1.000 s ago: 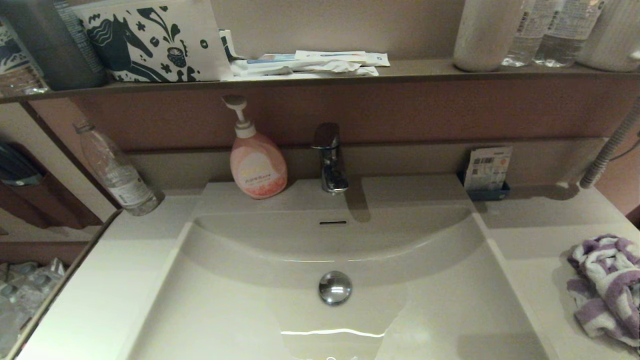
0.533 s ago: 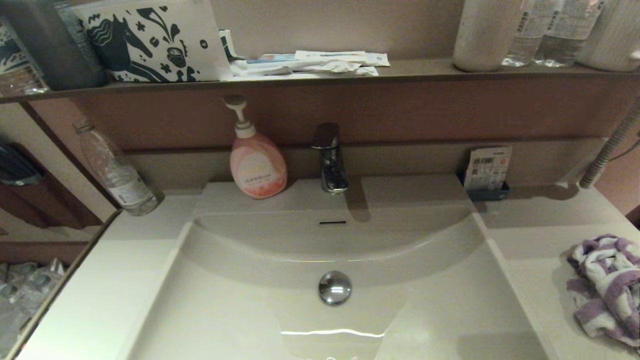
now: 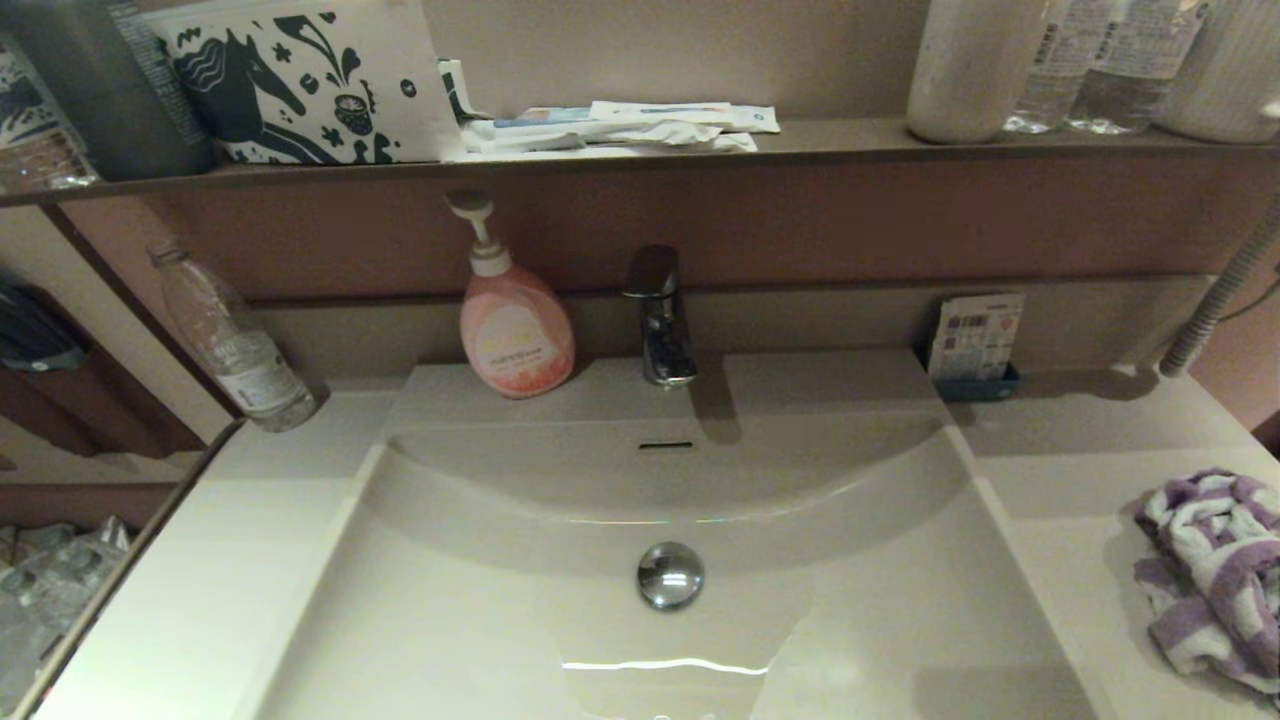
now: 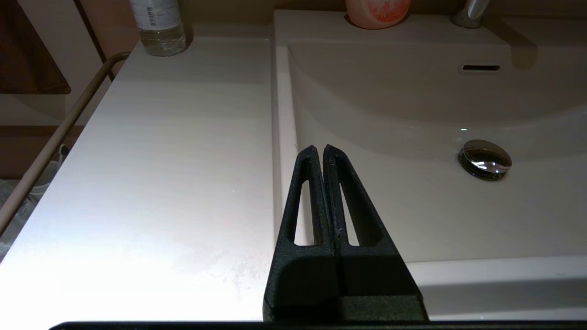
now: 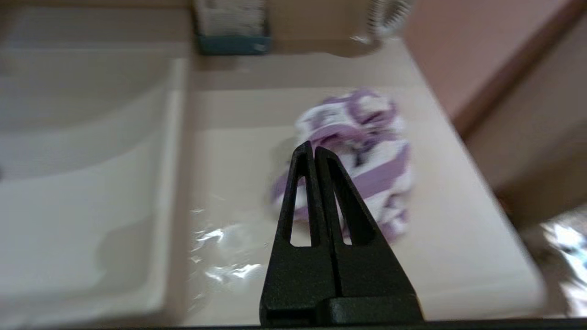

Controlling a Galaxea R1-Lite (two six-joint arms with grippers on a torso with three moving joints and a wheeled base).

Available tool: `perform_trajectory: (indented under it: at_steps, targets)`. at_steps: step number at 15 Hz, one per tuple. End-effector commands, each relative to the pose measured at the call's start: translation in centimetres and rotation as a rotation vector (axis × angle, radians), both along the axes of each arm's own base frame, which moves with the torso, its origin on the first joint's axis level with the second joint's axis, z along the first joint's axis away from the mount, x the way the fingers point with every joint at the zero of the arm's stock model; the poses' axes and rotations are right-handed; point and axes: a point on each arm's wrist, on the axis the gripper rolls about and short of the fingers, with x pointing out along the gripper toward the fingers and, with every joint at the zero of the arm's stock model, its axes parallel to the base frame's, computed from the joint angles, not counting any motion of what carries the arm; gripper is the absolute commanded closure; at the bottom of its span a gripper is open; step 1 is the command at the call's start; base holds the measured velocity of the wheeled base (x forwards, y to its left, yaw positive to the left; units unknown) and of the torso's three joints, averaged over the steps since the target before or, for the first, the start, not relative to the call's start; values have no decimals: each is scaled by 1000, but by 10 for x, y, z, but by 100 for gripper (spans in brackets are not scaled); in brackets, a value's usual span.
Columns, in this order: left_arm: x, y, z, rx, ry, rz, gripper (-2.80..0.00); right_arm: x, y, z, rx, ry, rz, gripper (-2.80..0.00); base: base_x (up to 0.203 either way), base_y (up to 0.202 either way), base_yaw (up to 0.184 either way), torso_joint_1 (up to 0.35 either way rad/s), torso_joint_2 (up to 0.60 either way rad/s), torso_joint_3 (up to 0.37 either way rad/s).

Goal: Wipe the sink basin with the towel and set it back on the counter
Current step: Pick up the cloth

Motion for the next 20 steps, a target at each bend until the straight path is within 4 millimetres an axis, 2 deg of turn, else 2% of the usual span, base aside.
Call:
perform_trajectory:
  at_steps: [1, 4, 6, 9, 11, 12, 13, 15, 20]
  targets:
    - [0, 0, 0, -1, 0, 0, 0, 34, -1, 11, -10, 143, -28, 0, 0, 0, 0, 0, 0, 0]
    - [0, 0, 0, -1, 0, 0, 0, 78, -2, 22, -32, 292, -84, 0, 0, 0, 0, 0, 0, 0]
    - [0, 0, 0, -1, 2, 0, 0, 112, -6, 16, -42, 445, -142, 0, 0, 0, 0, 0, 0, 0]
    - [0, 0, 0, -1, 2, 0, 0, 157, -24, 1, -6, 707, -269, 0, 0, 0, 0, 0, 0, 0]
    - [0, 0, 0, -1, 0, 0, 0, 174, -42, 6, 40, 791, -338, 0, 0, 0, 0, 0, 0, 0]
    - [0, 0, 0, -1, 0, 0, 0, 177, -46, 13, 50, 801, -335, -84, 0, 0, 0, 0, 0, 0]
    - [0, 0, 0, -1, 0, 0, 0, 175, -47, 18, 59, 832, -319, -280, 0, 0, 0, 0, 0, 0]
    - [0, 0, 0, -1, 2, 0, 0, 176, -49, 23, 74, 904, -307, -280, 0, 0, 0, 0, 0, 0]
    - [0, 0, 0, -1, 0, 0, 0, 208, -65, 23, 114, 964, -243, -280, 0, 0, 0, 0, 0, 0]
